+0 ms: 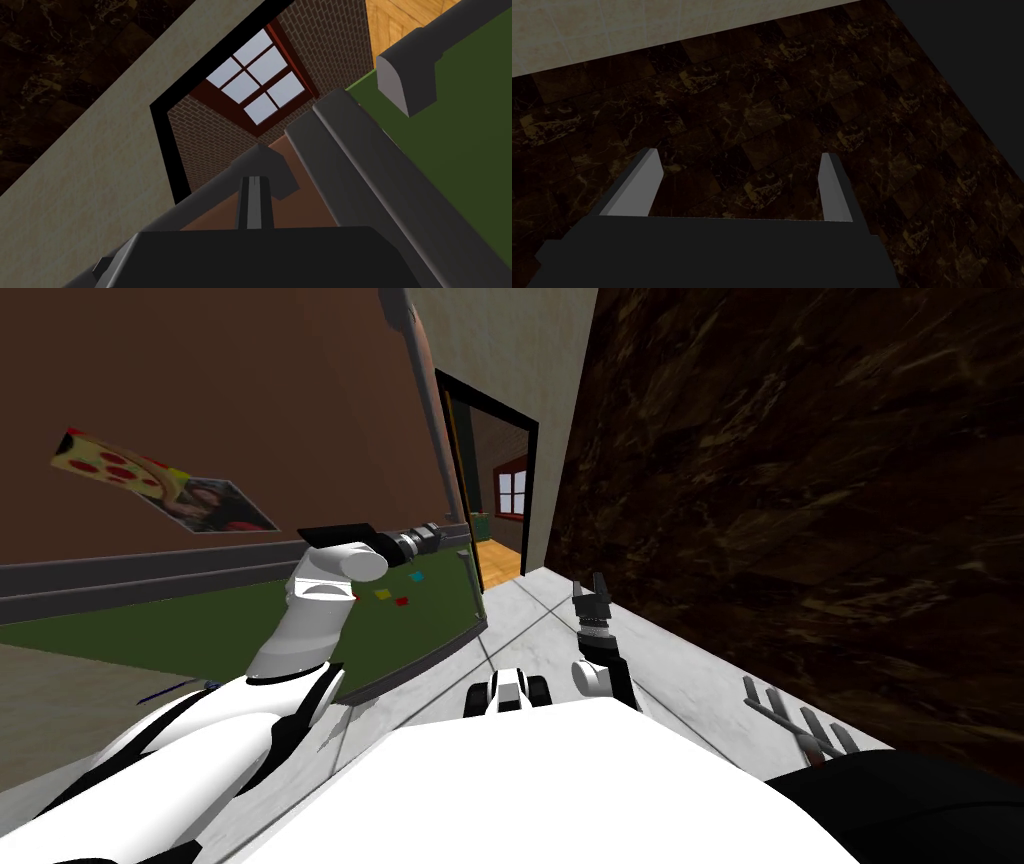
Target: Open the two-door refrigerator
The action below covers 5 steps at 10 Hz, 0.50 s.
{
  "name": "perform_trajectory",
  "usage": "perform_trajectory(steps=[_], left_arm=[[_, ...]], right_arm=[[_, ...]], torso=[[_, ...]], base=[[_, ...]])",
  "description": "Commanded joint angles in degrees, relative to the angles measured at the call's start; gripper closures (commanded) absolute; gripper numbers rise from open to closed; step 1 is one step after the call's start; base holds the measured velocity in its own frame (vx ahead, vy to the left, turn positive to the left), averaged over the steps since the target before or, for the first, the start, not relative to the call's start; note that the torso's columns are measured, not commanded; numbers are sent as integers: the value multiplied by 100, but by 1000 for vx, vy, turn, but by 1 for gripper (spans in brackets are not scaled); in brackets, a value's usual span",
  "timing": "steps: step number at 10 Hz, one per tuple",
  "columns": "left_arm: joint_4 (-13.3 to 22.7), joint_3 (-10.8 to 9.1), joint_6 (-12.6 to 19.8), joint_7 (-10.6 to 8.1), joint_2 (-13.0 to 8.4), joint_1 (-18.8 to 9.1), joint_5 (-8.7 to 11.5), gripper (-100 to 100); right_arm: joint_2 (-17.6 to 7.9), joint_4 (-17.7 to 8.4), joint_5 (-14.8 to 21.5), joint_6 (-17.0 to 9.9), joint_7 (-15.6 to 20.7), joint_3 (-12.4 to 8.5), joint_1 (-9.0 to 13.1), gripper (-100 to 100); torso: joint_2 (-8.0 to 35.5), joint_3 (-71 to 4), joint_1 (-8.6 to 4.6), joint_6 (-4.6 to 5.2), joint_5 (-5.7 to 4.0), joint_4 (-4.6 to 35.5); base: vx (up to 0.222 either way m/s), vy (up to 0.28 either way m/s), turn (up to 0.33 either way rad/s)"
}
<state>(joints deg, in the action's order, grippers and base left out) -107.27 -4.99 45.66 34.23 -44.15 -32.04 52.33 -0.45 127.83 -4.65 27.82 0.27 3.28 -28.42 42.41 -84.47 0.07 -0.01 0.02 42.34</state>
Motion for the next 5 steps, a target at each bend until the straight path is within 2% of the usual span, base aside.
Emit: perform_trajectory(steps=[1,2,3,5], left_arm=[[-174,88,40,264,79,-5,464,100],[-245,121,57,359,111,-5,641,100],[-245,121,57,359,111,-5,677,100],[-387,188,89,547,174,-5,1036,100]], right_arm=[[0,0,0,0,0,0,0,0],[1,0,0,0,0,1,-1,0],[1,1,0,0,0,1,-1,0],[1,1,0,1,0,1,-3,0]], torso=[[-15,-12,-14,1,-4,-7],[-37,-24,-21,1,-6,-12],[-27,-21,-14,2,-4,-11],[-45,-31,-16,2,-5,-16]], base=[[-334,94,-25],[-355,99,-23],[-268,66,-17],[-252,61,-20]])
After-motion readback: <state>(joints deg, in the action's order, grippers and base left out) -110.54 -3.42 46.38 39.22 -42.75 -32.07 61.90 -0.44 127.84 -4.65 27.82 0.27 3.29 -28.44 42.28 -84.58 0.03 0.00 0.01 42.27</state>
